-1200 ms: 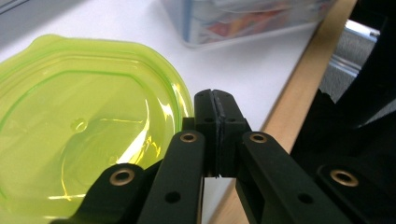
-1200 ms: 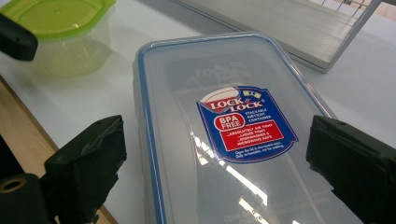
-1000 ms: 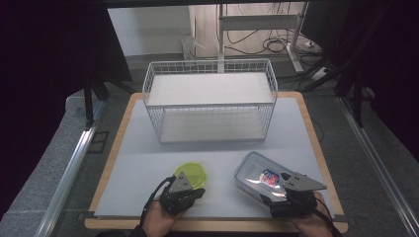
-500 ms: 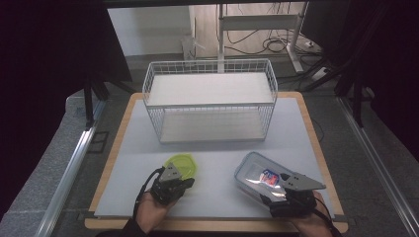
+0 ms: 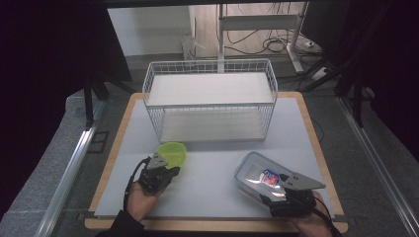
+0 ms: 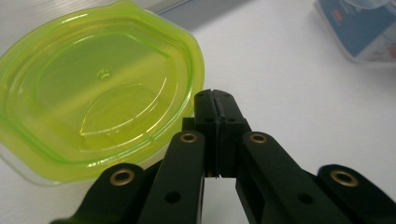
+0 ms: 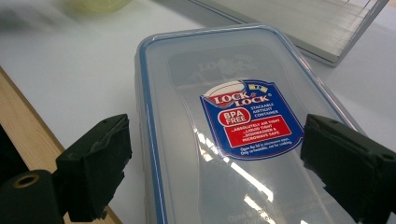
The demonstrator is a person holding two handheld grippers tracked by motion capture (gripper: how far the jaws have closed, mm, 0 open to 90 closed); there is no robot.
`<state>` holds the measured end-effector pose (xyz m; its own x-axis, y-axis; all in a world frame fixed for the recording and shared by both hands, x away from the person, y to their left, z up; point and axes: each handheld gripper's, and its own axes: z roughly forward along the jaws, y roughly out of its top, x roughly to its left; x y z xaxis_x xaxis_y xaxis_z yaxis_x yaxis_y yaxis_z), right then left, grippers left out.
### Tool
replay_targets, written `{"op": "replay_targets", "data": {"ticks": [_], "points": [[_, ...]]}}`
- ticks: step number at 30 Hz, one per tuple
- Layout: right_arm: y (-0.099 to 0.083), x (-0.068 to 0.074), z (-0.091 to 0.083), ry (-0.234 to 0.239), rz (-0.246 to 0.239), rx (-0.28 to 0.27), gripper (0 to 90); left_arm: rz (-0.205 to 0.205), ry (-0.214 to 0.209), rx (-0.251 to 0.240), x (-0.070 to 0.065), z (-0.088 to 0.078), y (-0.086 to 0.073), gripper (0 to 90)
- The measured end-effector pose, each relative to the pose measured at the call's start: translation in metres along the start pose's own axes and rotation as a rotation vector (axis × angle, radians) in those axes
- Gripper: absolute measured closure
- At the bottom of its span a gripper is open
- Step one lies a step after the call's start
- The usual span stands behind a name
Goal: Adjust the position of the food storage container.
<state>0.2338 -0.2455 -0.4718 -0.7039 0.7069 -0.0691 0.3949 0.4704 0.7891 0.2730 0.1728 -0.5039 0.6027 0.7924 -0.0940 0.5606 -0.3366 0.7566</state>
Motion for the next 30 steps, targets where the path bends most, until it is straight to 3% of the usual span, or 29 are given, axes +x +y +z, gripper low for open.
{"op": "replay_targets", "data": {"ticks": [4,8,9,14,15,16,17,18,19,20,22,23,24,25,26,28,30], "points": [[0.000,0.000,0.000,0.002,-0.001,0.002,9.2,-0.007,0.010,-0.002,0.003,-0.001,-0.001,89.7],[0.000,0.000,0.000,0.007,0.004,0.000,12.5,0.014,-0.006,-0.023,-0.007,-0.004,0.002,88.3],[0.001,-0.002,-0.002,0.024,0.020,-0.003,17.1,0.024,-0.023,-0.035,-0.012,-0.004,0.003,87.0],[0.002,-0.006,-0.008,0.025,0.057,-0.016,27.1,0.044,-0.073,-0.046,-0.024,0.002,0.006,82.8],[0.002,-0.010,-0.013,0.018,0.067,-0.011,38.3,0.054,-0.095,-0.046,-0.029,0.006,0.008,82.0],[0.002,-0.010,-0.013,0.018,0.067,-0.011,38.3,0.054,-0.095,-0.046,-0.029,0.006,0.008,81.5],[0.002,-0.011,-0.015,0.018,0.069,-0.007,45.1,0.064,-0.102,-0.042,-0.032,0.009,0.009,81.5],[0.002,-0.017,-0.022,0.009,0.082,-0.005,59.5,0.082,-0.118,-0.041,-0.037,0.014,0.013,80.6],[0.002,-0.017,-0.022,0.009,0.082,-0.005,59.5,0.082,-0.118,-0.041,-0.037,0.014,0.013,80.4],[0.001,-0.022,-0.028,-0.016,0.092,-0.002,71.3,0.096,-0.128,-0.039,-0.042,0.020,0.017,80.4],[-0.001,-0.027,-0.035,-0.067,0.095,0.007,81.2,0.111,-0.140,-0.038,-0.046,0.028,0.022,80.3],[-0.001,-0.027,-0.035,-0.067,0.095,0.007,81.2,0.111,-0.140,-0.038,-0.046,0.028,0.022,80.3],[-0.005,-0.034,-0.042,-0.113,0.114,0.013,88.8,0.117,-0.152,-0.040,-0.049,0.034,0.027,80.3],[-0.005,-0.034,-0.042,-0.113,0.114,0.013,88.8,0.117,-0.152,-0.040,-0.049,0.034,0.027,80.3],[-0.010,-0.042,-0.049,-0.160,0.143,0.030,89.5,0.123,-0.161,-0.041,-0.052,0.039,0.030,80.1],[-0.017,-0.051,-0.054,-0.195,0.175,0.049,89.5,0.126,-0.165,-0.042,-0.053,0.043,0.032,79.6],[-0.020,-0.053,-0.056,-0.210,0.187,0.057,89.5,0.128,-0.169,-0.041,-0.054,0.044,0.032,79.4]]}}
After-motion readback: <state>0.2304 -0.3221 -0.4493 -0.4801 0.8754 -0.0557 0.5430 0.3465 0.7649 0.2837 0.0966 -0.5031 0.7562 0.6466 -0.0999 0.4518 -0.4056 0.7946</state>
